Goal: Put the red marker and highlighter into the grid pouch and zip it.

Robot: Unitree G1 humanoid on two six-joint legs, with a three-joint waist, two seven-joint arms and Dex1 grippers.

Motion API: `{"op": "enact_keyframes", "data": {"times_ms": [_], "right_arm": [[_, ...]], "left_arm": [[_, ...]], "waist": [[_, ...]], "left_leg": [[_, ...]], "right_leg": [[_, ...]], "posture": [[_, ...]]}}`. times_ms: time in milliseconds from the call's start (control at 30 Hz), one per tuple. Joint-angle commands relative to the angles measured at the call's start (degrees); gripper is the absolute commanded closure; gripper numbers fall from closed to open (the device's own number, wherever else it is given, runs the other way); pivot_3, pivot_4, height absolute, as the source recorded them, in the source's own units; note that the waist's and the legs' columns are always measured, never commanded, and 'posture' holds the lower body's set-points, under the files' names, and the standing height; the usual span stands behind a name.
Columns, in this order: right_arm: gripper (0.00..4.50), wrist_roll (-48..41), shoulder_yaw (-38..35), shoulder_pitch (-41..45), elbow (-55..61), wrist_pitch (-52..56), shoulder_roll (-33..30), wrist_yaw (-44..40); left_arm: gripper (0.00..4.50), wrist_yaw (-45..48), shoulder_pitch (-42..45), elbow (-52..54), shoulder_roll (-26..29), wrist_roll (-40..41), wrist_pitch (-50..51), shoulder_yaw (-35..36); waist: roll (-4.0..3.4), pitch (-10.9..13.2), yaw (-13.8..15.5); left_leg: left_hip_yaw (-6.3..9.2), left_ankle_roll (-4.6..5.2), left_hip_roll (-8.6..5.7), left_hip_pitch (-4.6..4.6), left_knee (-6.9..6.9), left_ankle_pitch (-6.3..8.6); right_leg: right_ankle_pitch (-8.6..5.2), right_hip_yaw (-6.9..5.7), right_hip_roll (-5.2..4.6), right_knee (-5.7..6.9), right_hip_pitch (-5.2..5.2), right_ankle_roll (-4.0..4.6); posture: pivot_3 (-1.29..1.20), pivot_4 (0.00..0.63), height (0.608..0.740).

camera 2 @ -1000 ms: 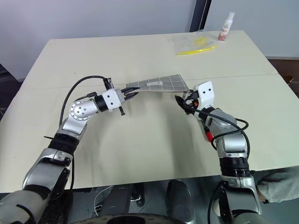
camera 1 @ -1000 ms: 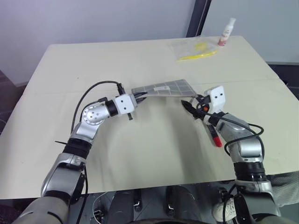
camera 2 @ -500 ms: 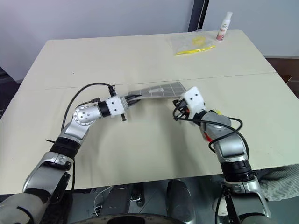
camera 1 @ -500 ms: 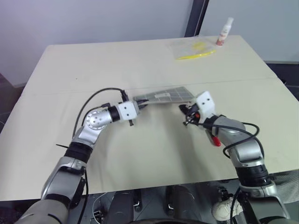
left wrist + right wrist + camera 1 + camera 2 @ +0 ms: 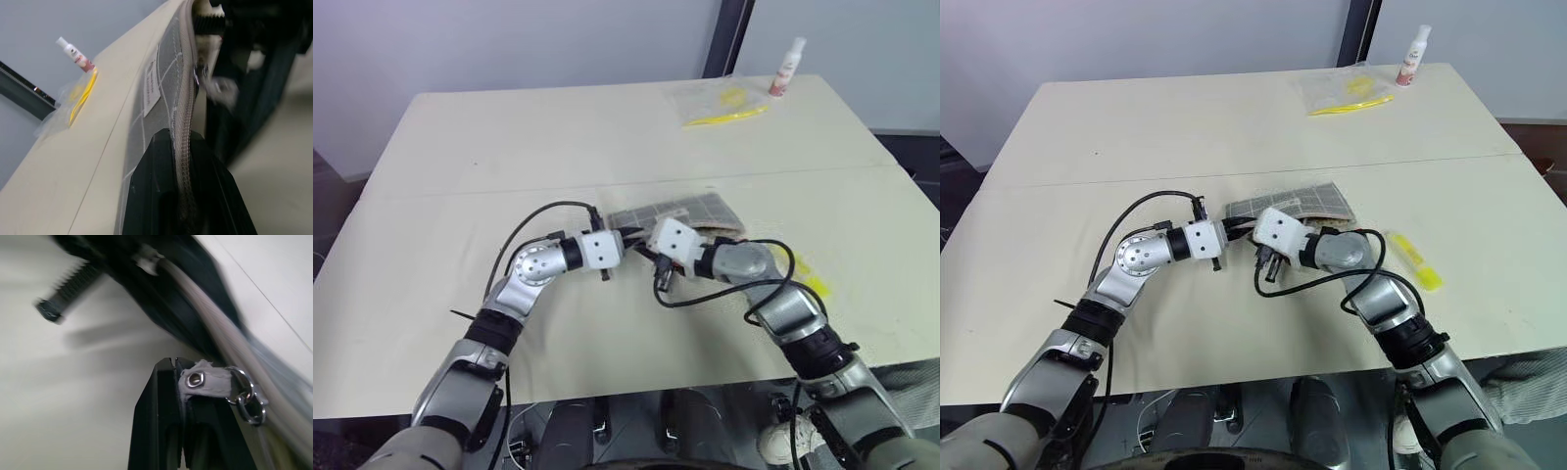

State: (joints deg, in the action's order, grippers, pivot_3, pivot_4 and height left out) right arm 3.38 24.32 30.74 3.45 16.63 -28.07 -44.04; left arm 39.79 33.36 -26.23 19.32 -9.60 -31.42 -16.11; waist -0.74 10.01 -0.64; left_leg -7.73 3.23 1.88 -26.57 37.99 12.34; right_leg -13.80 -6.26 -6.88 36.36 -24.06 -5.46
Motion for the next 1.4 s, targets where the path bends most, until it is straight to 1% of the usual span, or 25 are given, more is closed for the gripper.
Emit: {"op": "enact_keyframes", "data": {"times_ms": [33,100,200,333,367,433,500,567,633,733,800,867,967,1067,1100,1233,1300,1400], "right_arm": [[4.44,4.10,2.52,3.35,-0.23,-5.21,0.66,-1.01],[4.44,4.77,2.74,3.64,-0.36,-5.62,0.90,-1.66],[3.61,5.03,1.09,1.21,0.76,-6.67,-1.77,-3.20],[1.60,1.00,-4.55,-6.73,6.93,-3.92,-5.08,-3.87],[0.99,-0.06,-6.24,-8.86,8.87,-3.62,-5.66,-3.71],[0.07,-3.51,-10.73,-13.68,13.49,-2.56,-6.64,-3.61],[0.07,-6.53,-14.88,-18.44,17.44,-2.31,-8.27,-4.28],[0.07,-13.50,-20.04,-22.98,21.59,0.09,-8.79,-6.11],[0.07,-17.65,-25.18,-26.08,23.67,0.19,-9.47,-6.68],[0.07,-24.04,-33.68,-30.45,25.85,4.13,-8.27,-3.87],[0.07,-23.83,-37.24,-32.59,26.82,5.07,-7.07,0.37],[0.07,-21.65,-39.64,-34.33,27.70,7.16,-6.12,5.69],[0.07,-22.31,-42.86,-36.99,29.94,13.41,-4.02,12.29],[0.07,-22.37,-46.87,-39.61,29.81,16.00,-3.42,15.57],[0.07,-22.56,-48.34,-39.91,29.16,16.48,-3.56,16.27],[0.07,-23.63,-52.95,-43.02,26.50,17.99,-6.14,14.61],[0.07,-23.56,-53.58,-45.95,24.57,20.98,-8.36,12.94],[0.07,-24.25,-54.46,-47.43,21.66,23.01,-10.02,11.90]], "left_arm": [[4.50,-0.39,0.08,2.73,-0.73,-0.42,0.19,-0.93],[4.50,-0.56,-0.16,3.40,-0.86,-0.50,0.43,-1.13],[4.50,-1.12,-0.26,4.22,-0.81,-0.43,0.99,-0.66],[4.50,-1.51,-0.43,4.89,0.07,0.02,1.37,0.33],[4.50,-1.58,-0.54,4.89,0.44,0.09,1.26,0.58],[4.50,-1.79,-0.76,4.71,1.18,0.15,1.05,0.87],[4.50,-2.20,-0.88,4.57,1.39,0.81,1.33,1.41],[4.50,-2.27,-0.58,4.48,2.00,0.24,1.07,1.24],[4.50,-2.05,-0.07,4.58,2.25,0.33,1.30,1.21],[4.50,-2.25,0.50,4.66,2.23,0.83,1.61,1.58],[4.50,-2.30,0.50,4.16,2.43,0.92,1.41,1.73],[4.50,-2.26,0.15,3.68,2.62,1.09,1.40,1.84],[4.50,-2.10,-0.68,2.96,2.84,1.18,1.02,1.81],[4.50,-1.82,-1.43,2.07,2.71,1.52,0.78,1.89],[4.50,-1.69,-1.69,1.84,2.69,1.63,0.68,1.86],[4.50,-0.60,-3.20,2.52,2.98,1.97,0.53,1.45],[4.50,0.32,-3.76,3.65,3.30,2.13,1.04,1.22],[4.50,0.88,-3.97,4.71,3.53,2.14,1.86,1.21]], "waist": [[0.00,0.00,0.03],[0.00,0.00,0.04],[0.00,0.00,0.17],[0.02,0.00,0.34],[0.02,0.00,0.37],[0.02,0.00,0.23],[0.02,0.00,0.27],[0.04,0.00,0.42],[0.04,0.01,0.52],[0.04,0.01,1.22],[0.05,0.00,1.44],[0.05,0.00,1.46],[0.05,0.00,1.44],[0.05,0.00,1.46],[0.05,0.00,1.44],[0.05,0.00,1.44],[0.04,0.00,1.45],[0.05,0.00,1.38]], "left_leg": [[0.01,0.00,0.00,0.00,0.00,0.00],[0.00,0.00,0.00,-0.01,0.01,0.00],[0.00,-0.01,0.00,-0.01,0.01,0.00],[0.00,0.00,-0.02,0.00,0.02,0.00],[0.01,0.01,-0.02,-0.01,0.02,0.01],[0.01,0.01,0.00,0.00,0.02,0.02],[0.03,0.00,0.01,0.02,0.01,0.03],[0.04,0.00,0.01,0.02,0.02,0.03],[0.05,0.00,0.01,0.02,0.02,0.04],[0.05,0.01,0.01,0.04,0.03,0.04],[0.06,-0.01,0.01,0.04,0.03,0.05],[0.07,-0.06,0.01,0.04,0.03,0.08],[0.07,-0.06,0.00,0.02,0.03,0.08],[0.07,-0.03,0.00,0.01,0.03,0.07],[0.07,-0.04,0.00,0.02,0.03,0.07],[0.06,-0.04,-0.01,0.03,0.03,0.09],[0.07,-0.03,0.00,0.04,0.02,0.10],[0.07,-0.01,-0.01,0.03,0.02,0.11]], "right_leg": [[0.00,-0.01,0.00,0.00,0.00,0.00],[0.00,0.00,0.00,0.00,0.00,0.00],[0.00,0.00,0.00,0.00,0.00,0.00],[0.00,0.00,-0.01,-0.03,0.06,0.00],[0.00,0.00,-0.01,-0.05,0.05,0.00],[0.00,0.00,-0.01,-0.05,0.05,0.00],[0.00,-0.01,-0.01,-0.04,0.06,0.00],[0.00,-0.01,-0.02,-0.04,0.06,0.00],[0.00,0.00,-0.02,-0.05,0.06,0.01],[0.00,0.00,-0.02,-0.06,0.07,0.02],[-0.01,0.00,-0.02,-0.07,0.08,0.03],[-0.02,0.00,-0.03,-0.08,0.06,0.05],[-0.03,0.00,-0.06,-0.09,0.05,0.06],[-0.03,0.01,-0.06,-0.09,0.04,0.06],[-0.03,0.01,-0.06,-0.09,0.05,0.06],[-0.10,0.01,-0.06,-0.11,0.06,0.19],[-0.11,0.01,-0.06,-0.15,0.05,0.21],[-0.12,0.01,-0.06,-0.19,0.06,0.23]], "posture": [[0.00,0.150,0.740],[0.00,0.150,0.740],[0.00,0.150,0.740],[0.00,0.150,0.740],[0.00,0.150,0.740],[0.00,0.150,0.740],[0.00,0.150,0.740],[0.00,0.150,0.740],[0.00,0.150,0.740],[0.00,0.150,0.740],[0.00,0.150,0.740],[0.00,0.150,0.740],[0.00,0.150,0.740],[0.00,0.150,0.740],[0.00,0.150,0.740],[0.00,0.150,0.740],[0.00,0.150,0.740],[0.00,0.150,0.740]]}}
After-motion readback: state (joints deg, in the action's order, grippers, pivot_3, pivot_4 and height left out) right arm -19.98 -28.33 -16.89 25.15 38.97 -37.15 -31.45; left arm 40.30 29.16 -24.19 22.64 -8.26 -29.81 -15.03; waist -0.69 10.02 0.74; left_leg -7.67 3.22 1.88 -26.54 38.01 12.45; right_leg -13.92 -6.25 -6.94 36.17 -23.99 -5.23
